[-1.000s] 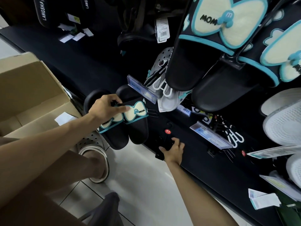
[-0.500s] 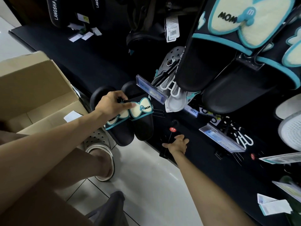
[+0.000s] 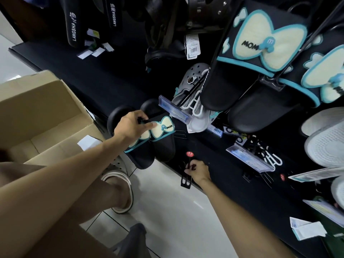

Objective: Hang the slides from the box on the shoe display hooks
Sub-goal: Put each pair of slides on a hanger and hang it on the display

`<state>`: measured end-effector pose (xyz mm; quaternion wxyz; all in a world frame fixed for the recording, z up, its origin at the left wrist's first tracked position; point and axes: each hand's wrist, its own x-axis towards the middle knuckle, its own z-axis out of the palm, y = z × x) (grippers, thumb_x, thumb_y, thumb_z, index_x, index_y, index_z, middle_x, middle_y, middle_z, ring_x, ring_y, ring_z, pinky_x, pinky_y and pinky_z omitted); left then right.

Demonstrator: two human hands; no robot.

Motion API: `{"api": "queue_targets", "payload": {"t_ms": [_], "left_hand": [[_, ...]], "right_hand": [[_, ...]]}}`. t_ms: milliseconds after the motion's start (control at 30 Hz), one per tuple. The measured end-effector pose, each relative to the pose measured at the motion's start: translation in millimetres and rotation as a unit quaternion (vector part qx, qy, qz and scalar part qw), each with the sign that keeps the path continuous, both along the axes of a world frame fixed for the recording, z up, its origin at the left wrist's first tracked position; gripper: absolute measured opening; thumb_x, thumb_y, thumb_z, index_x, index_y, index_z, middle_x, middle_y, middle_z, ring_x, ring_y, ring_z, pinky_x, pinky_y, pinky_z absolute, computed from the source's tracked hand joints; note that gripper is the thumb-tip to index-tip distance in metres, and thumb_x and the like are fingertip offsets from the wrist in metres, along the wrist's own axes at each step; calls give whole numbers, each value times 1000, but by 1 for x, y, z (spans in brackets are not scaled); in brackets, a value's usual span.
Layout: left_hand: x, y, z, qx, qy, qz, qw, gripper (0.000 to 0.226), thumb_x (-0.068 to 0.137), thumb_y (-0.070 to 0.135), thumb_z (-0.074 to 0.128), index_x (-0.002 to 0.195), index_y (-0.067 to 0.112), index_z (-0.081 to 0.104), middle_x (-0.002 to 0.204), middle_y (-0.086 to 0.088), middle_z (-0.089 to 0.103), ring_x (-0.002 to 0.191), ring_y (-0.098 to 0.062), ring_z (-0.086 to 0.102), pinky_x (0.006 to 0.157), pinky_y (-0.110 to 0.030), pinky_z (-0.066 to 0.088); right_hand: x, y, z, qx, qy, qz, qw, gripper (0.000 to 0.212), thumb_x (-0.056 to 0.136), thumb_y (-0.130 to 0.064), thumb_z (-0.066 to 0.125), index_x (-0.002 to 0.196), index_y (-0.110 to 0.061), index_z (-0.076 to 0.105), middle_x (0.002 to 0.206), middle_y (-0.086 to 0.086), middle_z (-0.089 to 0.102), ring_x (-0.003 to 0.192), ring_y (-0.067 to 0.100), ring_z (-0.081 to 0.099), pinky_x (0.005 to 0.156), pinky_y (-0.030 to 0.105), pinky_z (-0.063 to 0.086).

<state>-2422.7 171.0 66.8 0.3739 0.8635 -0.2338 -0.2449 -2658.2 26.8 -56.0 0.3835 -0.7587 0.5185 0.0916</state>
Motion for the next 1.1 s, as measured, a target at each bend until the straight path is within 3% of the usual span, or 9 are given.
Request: {"api": "queue_targets", "payload": {"t_ms": [100, 167, 400, 533, 633, 867, 1100], "left_hand": [[2, 8, 4, -23, -11, 28, 999, 32, 76, 52, 76, 91, 27, 62, 74, 7, 56, 63, -10, 52, 59, -28, 39], [6, 13, 8, -37, -19, 42, 998, 34, 76, 54, 75, 93, 28, 62, 76, 5, 59, 64, -10, 53, 59, -29, 39], [39, 50, 31, -64, -73, 84, 992, 35, 75, 59, 72, 91, 31, 60, 93, 4, 64, 82, -16, 61, 69, -34, 47], [64, 66, 54, -74, -111, 108, 985, 34, 75, 60, 71, 90, 32, 59, 99, 4, 64, 88, -20, 62, 80, -42, 52], [79, 74, 72, -101, -118, 124, 980, 32, 77, 56, 72, 91, 29, 60, 99, 4, 64, 90, -19, 61, 78, -39, 48], [114, 119, 117, -122, -155, 160, 967, 35, 75, 58, 73, 89, 28, 63, 91, 6, 67, 84, -16, 61, 76, -38, 47], [136, 172, 132, -145, -174, 198, 953, 30, 76, 55, 74, 88, 30, 64, 95, 6, 68, 87, -15, 62, 77, -37, 49]], "right_hand": [[12, 7, 12, -24, -7, 22, 999, 33, 81, -13, 78, 64, -28, 54, 84, 2, 67, 77, 18, 62, 61, 21, 43], [25, 13, 21, -25, -20, 33, 999, 32, 80, -13, 77, 63, -30, 56, 81, 0, 66, 77, 18, 63, 67, 24, 46], [79, 38, 54, -52, -84, 109, 989, 31, 85, -17, 75, 68, -34, 55, 76, -3, 63, 76, 18, 59, 71, 25, 45], [106, 64, 74, -62, -129, 139, 980, 11, 84, -17, 76, 91, -22, 70, 91, 1, 73, 89, 21, 68, 83, 32, 53], [128, 79, 91, -68, -168, 153, 971, 18, 83, -18, 77, 100, -20, 72, 93, 0, 74, 89, 22, 68, 86, 39, 54], [196, 112, 164, -88, -273, 193, 938, 11, 85, -22, 74, 94, -24, 68, 92, -3, 72, 86, 16, 65, 85, 39, 54], [248, 148, 216, -100, -318, 264, 905, 7, 86, -22, 71, 92, -26, 70, 84, -5, 70, 75, 13, 62, 83, 40, 54]]}}
